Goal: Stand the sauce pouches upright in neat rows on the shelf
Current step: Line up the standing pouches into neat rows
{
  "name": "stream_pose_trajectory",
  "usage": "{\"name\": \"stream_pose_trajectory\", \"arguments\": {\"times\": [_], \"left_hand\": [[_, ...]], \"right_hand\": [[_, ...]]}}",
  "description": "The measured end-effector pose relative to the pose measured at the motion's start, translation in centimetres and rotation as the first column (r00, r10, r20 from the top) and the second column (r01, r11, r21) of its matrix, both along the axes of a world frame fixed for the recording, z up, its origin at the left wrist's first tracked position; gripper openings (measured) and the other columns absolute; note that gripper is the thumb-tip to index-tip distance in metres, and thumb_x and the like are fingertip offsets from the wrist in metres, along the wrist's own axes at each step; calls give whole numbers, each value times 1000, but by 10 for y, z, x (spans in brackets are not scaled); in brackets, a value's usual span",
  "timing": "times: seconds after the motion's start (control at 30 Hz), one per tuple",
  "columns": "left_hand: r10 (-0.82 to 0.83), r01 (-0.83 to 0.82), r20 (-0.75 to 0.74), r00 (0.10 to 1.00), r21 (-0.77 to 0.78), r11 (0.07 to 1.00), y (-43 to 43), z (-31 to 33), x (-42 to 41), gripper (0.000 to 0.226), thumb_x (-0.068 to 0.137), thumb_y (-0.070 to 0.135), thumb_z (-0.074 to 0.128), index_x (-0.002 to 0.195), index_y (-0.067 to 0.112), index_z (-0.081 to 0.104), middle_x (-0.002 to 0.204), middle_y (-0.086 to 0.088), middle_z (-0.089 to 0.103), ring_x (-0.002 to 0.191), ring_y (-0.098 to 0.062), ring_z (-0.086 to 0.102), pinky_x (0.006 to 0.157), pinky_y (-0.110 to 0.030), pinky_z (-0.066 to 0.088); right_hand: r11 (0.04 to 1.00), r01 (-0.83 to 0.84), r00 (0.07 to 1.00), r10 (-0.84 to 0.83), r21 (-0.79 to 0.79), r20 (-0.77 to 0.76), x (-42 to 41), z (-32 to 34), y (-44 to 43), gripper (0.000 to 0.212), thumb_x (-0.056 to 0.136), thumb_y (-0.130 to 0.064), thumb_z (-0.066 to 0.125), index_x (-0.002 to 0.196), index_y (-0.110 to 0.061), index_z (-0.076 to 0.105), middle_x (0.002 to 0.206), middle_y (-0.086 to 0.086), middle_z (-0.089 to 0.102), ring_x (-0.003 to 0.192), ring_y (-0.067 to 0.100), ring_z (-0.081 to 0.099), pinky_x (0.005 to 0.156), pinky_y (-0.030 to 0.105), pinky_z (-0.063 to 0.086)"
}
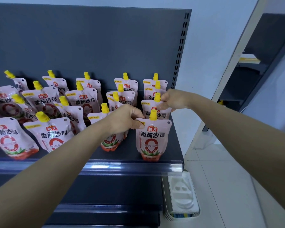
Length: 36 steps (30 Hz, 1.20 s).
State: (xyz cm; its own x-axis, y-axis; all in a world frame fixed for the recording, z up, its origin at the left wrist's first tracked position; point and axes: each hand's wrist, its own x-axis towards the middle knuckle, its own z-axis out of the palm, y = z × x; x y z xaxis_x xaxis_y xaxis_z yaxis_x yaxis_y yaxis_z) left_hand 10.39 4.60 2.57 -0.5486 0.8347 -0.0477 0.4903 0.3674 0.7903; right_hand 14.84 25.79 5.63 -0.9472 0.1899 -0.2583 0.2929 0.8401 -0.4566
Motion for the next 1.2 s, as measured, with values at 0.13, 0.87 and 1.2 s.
{"name": "stream_pose_trajectory", "arguments": {"times": [0.13, 0.87, 1.2], "left_hand": [[29, -28, -54, 998, 21, 999, -1, 1, 1, 17, 79, 5, 69, 73, 22, 68, 73, 7, 68, 62, 2, 61, 61, -15, 48], [100, -61, -268, 958, 149, 987, 15, 39, -30, 19, 85, 2, 61, 104, 3, 64, 98, -4, 64, 89, -11, 58, 68, -3, 44], [-24, -49, -416, 909, -165, 985, 57, 26, -54, 13, 80, 15, 70, 91, 8, 68, 85, 0, 64, 88, -22, 61, 72, -27, 48]], "right_hand": [[999, 27, 999, -26, 31, -33, 1, 0, -6, 42, 95, -30, 54, 106, 10, 62, 120, 27, 58, 112, 38, 57, 98, 47, 49], [960, 241, 930, -186, 145, -316, 2, 32, 6, 36, 90, 2, 47, 123, -4, 62, 130, 13, 61, 121, 29, 54, 101, 34, 43], [940, 54, 993, -17, 336, -113, -35, 13, 24, 28, 89, -9, 56, 63, -8, 43, 74, 9, 43, 79, 23, 43, 59, 29, 30]]}}
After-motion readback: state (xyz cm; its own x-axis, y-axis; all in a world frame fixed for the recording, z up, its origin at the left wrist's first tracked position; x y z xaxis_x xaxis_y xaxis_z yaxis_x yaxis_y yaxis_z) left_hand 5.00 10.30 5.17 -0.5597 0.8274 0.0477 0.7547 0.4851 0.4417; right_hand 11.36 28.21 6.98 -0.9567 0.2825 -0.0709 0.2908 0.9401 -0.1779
